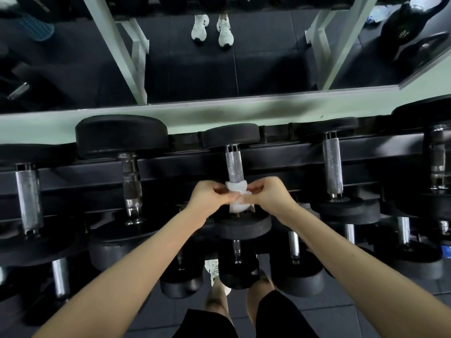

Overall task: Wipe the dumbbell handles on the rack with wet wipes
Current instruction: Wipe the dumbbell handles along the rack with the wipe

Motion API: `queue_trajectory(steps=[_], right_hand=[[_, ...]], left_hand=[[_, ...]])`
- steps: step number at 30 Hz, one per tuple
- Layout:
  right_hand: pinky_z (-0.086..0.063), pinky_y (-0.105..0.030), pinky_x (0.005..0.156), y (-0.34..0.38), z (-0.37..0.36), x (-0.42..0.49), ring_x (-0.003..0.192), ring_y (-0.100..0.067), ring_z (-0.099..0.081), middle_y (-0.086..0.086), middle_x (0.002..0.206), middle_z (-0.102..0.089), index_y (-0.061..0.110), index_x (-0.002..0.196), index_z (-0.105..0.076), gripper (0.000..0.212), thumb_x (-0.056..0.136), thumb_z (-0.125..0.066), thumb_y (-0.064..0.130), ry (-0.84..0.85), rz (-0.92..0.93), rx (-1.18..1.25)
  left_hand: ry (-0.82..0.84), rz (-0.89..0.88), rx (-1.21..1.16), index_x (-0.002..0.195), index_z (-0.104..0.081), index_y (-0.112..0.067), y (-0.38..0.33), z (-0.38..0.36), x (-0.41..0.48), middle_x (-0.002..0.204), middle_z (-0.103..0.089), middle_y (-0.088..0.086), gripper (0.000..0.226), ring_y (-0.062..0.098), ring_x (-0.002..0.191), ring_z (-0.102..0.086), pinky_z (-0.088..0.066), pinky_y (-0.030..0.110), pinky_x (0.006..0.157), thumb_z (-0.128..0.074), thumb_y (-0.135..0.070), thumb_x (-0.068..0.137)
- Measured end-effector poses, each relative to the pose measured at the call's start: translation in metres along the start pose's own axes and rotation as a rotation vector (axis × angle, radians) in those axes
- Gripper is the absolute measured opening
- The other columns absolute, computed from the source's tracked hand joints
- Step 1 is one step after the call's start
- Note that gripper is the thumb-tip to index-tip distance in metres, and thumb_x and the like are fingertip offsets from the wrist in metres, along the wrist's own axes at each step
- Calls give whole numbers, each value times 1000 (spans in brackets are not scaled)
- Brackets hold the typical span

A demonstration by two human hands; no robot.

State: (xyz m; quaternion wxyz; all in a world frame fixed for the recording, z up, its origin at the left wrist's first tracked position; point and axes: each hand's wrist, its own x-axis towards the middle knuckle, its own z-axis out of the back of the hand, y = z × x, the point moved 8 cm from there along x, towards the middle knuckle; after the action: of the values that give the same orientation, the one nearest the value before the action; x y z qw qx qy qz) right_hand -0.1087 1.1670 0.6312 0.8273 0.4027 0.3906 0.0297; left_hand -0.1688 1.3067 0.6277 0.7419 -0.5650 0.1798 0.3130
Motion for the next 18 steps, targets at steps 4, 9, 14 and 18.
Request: queue_trajectory(steps=[4, 9, 14, 18], right_hand=[[-46, -26, 63, -3, -2, -5, 60, -10, -58, -13, 69, -70, 5, 80, -72, 27, 67, -84, 26, 0, 28, 60], [-39, -30, 61, -11, -8, -9, 59, -14, -49, -11, 63, -61, 0, 77, -71, 33, 66, -84, 29, -15, 45, -67], [-45, -30, 66, 5, 1, -2, 66, -20, -58, -24, 76, -68, -6, 83, -71, 33, 65, -85, 17, -35, 51, 258], [-52, -20, 65, 18, 3, 3, 72, -12, -67, -11, 82, -74, 5, 87, -74, 12, 78, -75, 12, -121, 53, 495]], left_hand=[[-25, -11, -23, 93, -71, -9, -3, 0, -3, 77, -66, -8, 21, -3, 65, -61, -41, 0, 56, -76, -21, 77], [28, 14, 83, 93, -72, -7, 10, -8, -6, 74, -65, -5, 24, -1, 64, -56, -40, 2, 54, -77, -23, 75], [-53, 37, -259, 80, -72, -17, 1, -1, 0, 75, -71, -7, 6, 3, 72, -67, -48, 11, 67, -76, -18, 76], [-152, 21, -535, 95, -72, -7, -7, -2, 3, 86, -74, 0, 21, 6, 80, -70, -50, 13, 71, -73, -19, 78]])
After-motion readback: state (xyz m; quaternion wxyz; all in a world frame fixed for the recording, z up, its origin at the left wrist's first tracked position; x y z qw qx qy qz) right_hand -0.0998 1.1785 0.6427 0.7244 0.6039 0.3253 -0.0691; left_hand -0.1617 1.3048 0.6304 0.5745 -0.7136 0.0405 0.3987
